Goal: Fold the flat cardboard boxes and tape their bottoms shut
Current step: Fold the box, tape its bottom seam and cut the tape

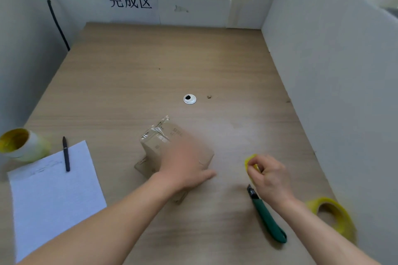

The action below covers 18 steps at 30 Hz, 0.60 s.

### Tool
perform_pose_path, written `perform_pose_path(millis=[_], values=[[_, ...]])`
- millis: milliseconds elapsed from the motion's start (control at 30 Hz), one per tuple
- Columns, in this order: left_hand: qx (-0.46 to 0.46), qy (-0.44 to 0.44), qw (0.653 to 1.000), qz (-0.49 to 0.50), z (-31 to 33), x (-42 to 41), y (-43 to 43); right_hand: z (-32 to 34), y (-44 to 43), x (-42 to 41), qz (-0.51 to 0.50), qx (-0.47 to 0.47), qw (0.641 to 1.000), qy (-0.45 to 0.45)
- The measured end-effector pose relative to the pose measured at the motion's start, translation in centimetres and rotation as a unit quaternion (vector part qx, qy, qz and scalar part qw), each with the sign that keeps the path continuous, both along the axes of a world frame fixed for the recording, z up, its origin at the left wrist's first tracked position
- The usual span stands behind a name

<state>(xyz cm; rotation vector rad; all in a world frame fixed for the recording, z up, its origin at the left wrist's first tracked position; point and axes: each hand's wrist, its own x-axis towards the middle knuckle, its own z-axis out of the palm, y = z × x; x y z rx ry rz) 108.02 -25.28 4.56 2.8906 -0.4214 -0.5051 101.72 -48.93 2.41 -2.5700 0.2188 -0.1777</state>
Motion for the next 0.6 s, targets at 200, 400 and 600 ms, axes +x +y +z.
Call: perform_pose_path(millis=[200, 400, 600], values=[[0.042, -0.067, 0.985, -0.154, -2.8, -1.6, 1.4, 0.6, 1.1, -0.3, 0.016, 0.012, 1.0, -0.011], [-0.04, -0.016, 0.982, -0.185, -1.1, -0.3, 2.2, 2.5, 2.2, -0.3, 0.064, 0.028, 0.995, 0.072], [-0.36, -0.043, 0.932, -0.002, -0.6, -6.8, -2.4, 4.9, 3.0, -0.2, 0.153, 0.061, 0.968, 0.19]])
